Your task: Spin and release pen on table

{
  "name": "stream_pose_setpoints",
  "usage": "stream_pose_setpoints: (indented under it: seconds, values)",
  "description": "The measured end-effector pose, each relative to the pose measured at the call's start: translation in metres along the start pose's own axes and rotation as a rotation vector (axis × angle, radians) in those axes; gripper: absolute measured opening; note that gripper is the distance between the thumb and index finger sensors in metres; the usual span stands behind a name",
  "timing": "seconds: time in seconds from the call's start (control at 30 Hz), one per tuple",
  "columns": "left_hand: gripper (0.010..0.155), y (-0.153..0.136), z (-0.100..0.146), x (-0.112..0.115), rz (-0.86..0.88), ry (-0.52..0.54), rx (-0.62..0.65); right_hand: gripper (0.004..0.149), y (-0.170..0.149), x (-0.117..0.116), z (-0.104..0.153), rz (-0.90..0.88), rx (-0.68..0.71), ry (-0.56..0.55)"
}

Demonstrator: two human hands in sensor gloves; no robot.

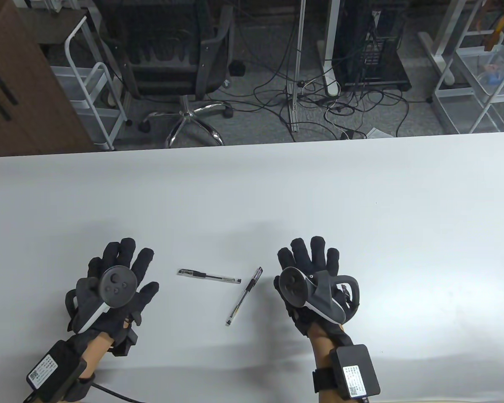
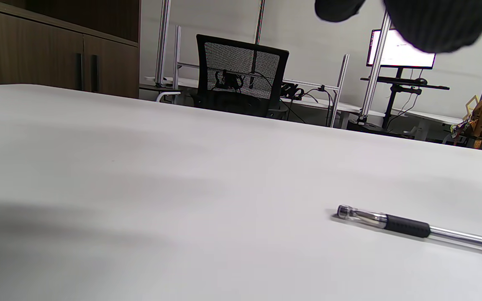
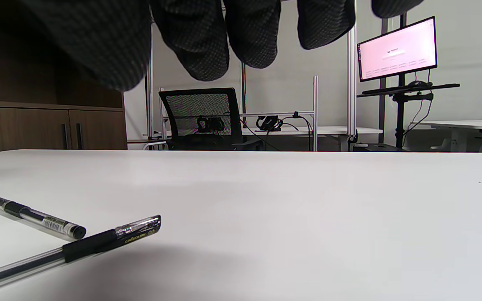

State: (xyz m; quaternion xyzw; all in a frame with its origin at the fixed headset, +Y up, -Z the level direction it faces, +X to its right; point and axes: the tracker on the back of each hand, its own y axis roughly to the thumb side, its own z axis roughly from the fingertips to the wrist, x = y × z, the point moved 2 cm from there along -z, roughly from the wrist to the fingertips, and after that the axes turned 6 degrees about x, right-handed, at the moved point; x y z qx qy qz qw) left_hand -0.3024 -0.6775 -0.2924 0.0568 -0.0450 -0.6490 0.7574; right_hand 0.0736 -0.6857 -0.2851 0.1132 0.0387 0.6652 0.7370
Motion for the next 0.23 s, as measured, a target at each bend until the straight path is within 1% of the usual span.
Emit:
stream_pose_setpoints:
  seconds: [0.23]
  values:
    - [0.079,-0.0002,0.0002,-0.0004,-0.006,0.003,0.000,0.068,0.0034,-0.0015,-0.0006,0.028,0.004,0.001]
